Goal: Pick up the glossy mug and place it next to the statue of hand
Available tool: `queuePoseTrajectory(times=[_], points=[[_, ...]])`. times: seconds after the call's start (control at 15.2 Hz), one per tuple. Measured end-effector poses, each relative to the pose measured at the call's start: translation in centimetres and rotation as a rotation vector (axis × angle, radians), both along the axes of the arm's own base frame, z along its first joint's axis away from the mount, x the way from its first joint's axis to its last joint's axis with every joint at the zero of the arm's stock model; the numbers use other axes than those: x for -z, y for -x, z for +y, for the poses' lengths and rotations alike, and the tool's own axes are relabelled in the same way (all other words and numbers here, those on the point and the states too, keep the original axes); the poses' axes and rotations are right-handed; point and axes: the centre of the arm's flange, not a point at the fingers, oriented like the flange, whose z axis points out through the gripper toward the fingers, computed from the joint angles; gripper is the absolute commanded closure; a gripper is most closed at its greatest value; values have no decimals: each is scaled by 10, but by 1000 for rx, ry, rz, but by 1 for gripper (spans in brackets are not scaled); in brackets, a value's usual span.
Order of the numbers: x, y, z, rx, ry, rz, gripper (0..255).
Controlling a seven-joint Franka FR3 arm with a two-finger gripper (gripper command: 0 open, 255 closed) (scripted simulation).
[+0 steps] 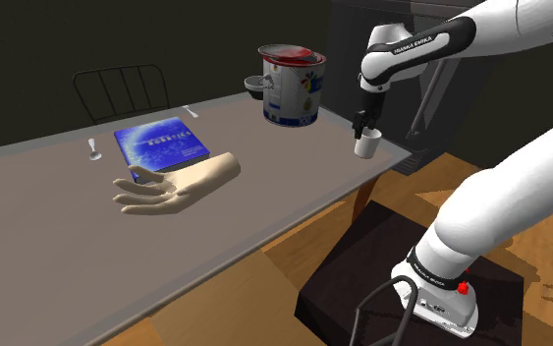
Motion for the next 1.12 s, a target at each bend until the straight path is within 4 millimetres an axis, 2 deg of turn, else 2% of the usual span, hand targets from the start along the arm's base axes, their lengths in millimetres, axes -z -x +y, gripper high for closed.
queuePoseTrajectory(times=[0.26, 0.4, 0.86, 1.12], points=[[23, -10, -45, 5, 11, -9, 0], [35, -12, -58, 6, 14, -11, 0], [71, -14, -64, 5, 16, -12, 0], [75, -13, -65, 5, 17, -12, 0]])
